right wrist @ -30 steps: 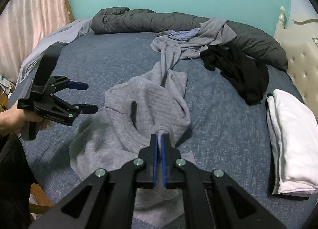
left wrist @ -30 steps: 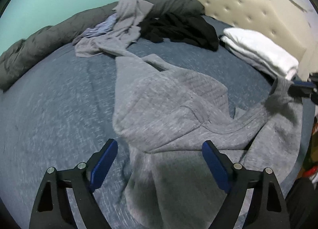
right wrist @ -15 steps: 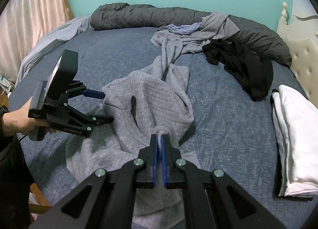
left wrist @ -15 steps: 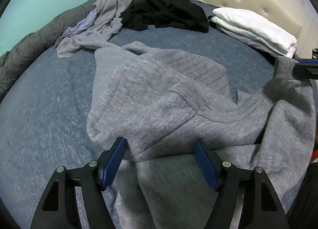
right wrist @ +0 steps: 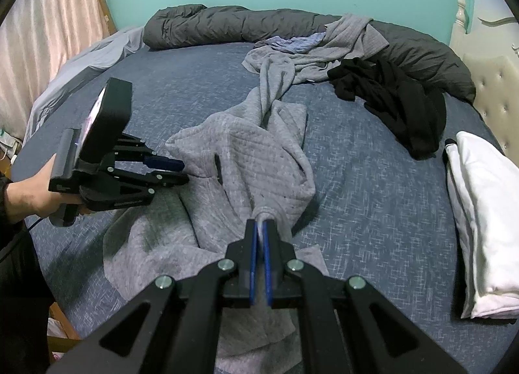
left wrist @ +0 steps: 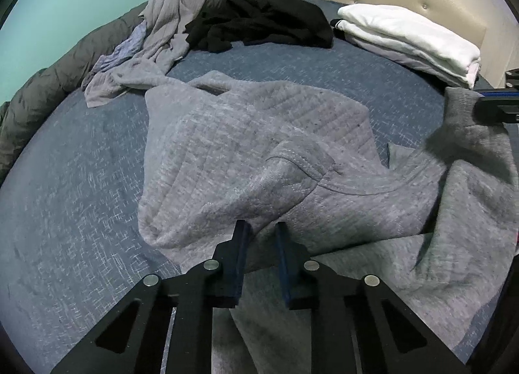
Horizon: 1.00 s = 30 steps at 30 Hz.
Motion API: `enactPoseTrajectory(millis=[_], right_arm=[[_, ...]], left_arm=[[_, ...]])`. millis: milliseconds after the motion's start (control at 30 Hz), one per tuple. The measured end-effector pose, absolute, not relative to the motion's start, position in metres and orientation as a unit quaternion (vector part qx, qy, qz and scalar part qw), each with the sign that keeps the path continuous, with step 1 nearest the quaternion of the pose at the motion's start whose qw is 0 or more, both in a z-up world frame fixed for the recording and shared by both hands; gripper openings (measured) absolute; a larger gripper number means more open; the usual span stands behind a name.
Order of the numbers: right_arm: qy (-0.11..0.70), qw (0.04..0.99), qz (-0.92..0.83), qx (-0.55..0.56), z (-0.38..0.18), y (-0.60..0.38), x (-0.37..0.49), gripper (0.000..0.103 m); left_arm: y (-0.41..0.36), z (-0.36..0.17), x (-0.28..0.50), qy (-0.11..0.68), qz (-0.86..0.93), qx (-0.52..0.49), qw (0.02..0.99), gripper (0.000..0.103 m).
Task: Fold clothes
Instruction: 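Grasp the sweatshirt hem with the left tool while the right tool holds its edge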
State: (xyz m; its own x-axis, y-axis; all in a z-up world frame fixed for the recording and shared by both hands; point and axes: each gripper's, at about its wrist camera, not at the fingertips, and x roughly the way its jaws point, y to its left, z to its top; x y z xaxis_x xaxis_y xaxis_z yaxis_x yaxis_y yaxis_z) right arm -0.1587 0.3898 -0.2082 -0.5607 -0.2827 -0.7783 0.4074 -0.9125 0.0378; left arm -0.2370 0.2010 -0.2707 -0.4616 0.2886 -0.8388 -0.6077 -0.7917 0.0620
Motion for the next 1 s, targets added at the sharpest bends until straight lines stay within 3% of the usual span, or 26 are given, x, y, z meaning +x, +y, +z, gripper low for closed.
enactPoseTrajectory(millis=[33, 100, 133, 167, 467, 533, 600, 667, 700, 767, 833, 1000], right_arm=[[0.073, 0.196, -0.881, 0.426, -0.208, 0.390, -0.159, 0.004], [0.070, 0.195, -0.881, 0.426, -0.209, 0.391, -0.159, 0.004], [0.069, 0.194, -0.881, 0.426, -0.210, 0.392, -0.159, 0.004], [0.068, 0.193, -0.881, 0.426, -0.210, 0.393, -0.159, 0.004], [0.060, 0.194, -0.881, 0.427, -0.211, 0.393, -0.158, 0.004], [0.061, 0.194, -0.881, 0.427, -0.212, 0.393, -0.158, 0.004], [0.059, 0.194, -0.881, 0.427, -0.212, 0.395, -0.158, 0.004], [0.058, 0.193, -0.883, 0.423, -0.211, 0.396, -0.158, 0.004], [0.059, 0.191, -0.884, 0.422, -0.211, 0.396, -0.158, 0.004], [0.062, 0.188, -0.887, 0.418, -0.210, 0.396, -0.157, 0.004], [0.064, 0.181, -0.891, 0.412, -0.207, 0.397, -0.156, 0.004], [0.064, 0.174, -0.903, 0.388, -0.190, 0.394, -0.152, 0.003]], left_arm=[[0.201, -0.268, -0.236, 0.178, 0.838, -0.441, 0.268, 0.024], [0.201, -0.259, -0.230, 0.179, 0.849, -0.419, 0.267, 0.048], [0.203, -0.256, -0.228, 0.179, 0.850, -0.414, 0.270, 0.069], [0.205, -0.255, -0.228, 0.180, 0.850, -0.413, 0.273, 0.077], [0.225, -0.278, -0.238, 0.205, 0.832, -0.434, 0.277, 0.077], [0.224, -0.283, -0.240, 0.202, 0.828, -0.442, 0.280, 0.071], [0.222, -0.288, -0.243, 0.197, 0.824, -0.449, 0.284, 0.056], [0.220, -0.289, -0.242, 0.201, 0.823, -0.449, 0.283, 0.034], [0.219, -0.289, -0.240, 0.206, 0.823, -0.448, 0.283, 0.031], [0.215, -0.282, -0.237, 0.208, 0.827, -0.440, 0.281, 0.007], [0.210, -0.274, -0.234, 0.206, 0.833, -0.431, 0.280, 0.000], [0.192, -0.238, -0.225, 0.190, 0.849, -0.405, 0.281, 0.000]])
